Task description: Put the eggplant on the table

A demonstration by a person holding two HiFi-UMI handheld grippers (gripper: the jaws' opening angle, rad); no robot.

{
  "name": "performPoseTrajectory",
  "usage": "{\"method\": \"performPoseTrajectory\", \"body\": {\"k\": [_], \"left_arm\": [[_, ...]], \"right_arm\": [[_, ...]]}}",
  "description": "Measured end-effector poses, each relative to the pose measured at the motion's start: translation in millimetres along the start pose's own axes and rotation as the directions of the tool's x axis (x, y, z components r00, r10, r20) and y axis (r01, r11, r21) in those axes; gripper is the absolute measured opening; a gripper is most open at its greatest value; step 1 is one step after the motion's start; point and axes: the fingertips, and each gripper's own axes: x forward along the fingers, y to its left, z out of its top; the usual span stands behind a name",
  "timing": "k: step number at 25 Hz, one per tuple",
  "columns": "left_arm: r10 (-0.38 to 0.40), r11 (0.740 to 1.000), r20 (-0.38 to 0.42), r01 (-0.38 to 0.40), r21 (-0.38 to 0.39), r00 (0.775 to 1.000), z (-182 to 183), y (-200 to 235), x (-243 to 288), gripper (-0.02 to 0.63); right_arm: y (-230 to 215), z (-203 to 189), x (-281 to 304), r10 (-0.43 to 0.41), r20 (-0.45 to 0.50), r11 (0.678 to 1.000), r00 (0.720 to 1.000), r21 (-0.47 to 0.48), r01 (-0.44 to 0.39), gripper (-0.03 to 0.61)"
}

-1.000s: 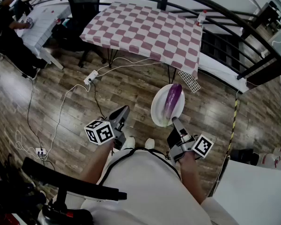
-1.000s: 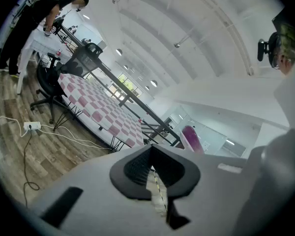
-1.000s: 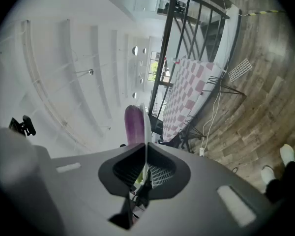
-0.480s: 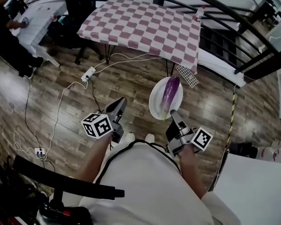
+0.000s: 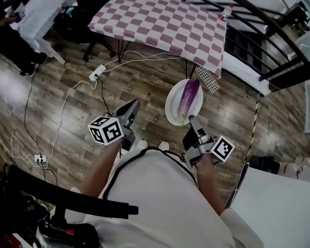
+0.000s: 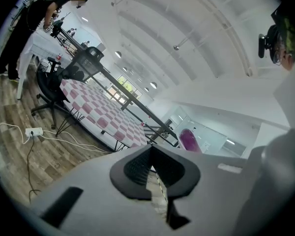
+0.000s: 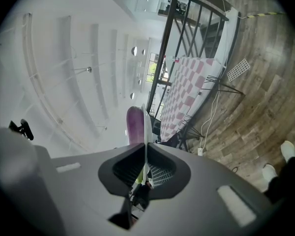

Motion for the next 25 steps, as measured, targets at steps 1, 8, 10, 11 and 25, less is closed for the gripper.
{"method": "performPoseTrajectory", "body": {"k": [1, 8, 10, 11, 25], "left_arm": [[-0.001, 1.0, 0.001, 0.001, -0.001, 1.0, 0.9, 2.7, -2.1, 0.005], [0.004, 1.0, 0.017, -0.004, -0.008, 1.0, 15.0, 26.8, -20.3, 0.005], [0.009, 1.0, 0.023, -0.008, -0.011, 1.0, 18.8, 33.1, -26.5, 0.005], [0.011, 1.0, 0.027, -0.011, -0.012, 1.0, 20.8, 36.1, -29.6, 0.005], [0.056, 0.998, 0.065, -0.053, -0.043, 0.996, 36.0, 68.2, -46.2, 0.005]], "right_arm": [[-0.2, -2.5, 1.9, -0.002, 0.0, 1.0, 1.0, -0.002, 0.002, 0.023], [4.9, -22.5, 26.4, 0.001, -0.013, 1.0, 1.0, -0.002, -0.001, 0.023], [6.7, -26.7, 32.3, 0.002, -0.017, 1.0, 1.0, -0.009, -0.002, 0.025], [7.9, -28.3, 35.1, 0.003, -0.019, 1.0, 1.0, -0.012, -0.003, 0.023], [14.5, -31.3, 68.6, 0.007, -0.043, 1.0, 0.999, -0.018, -0.008, 0.023]]}}
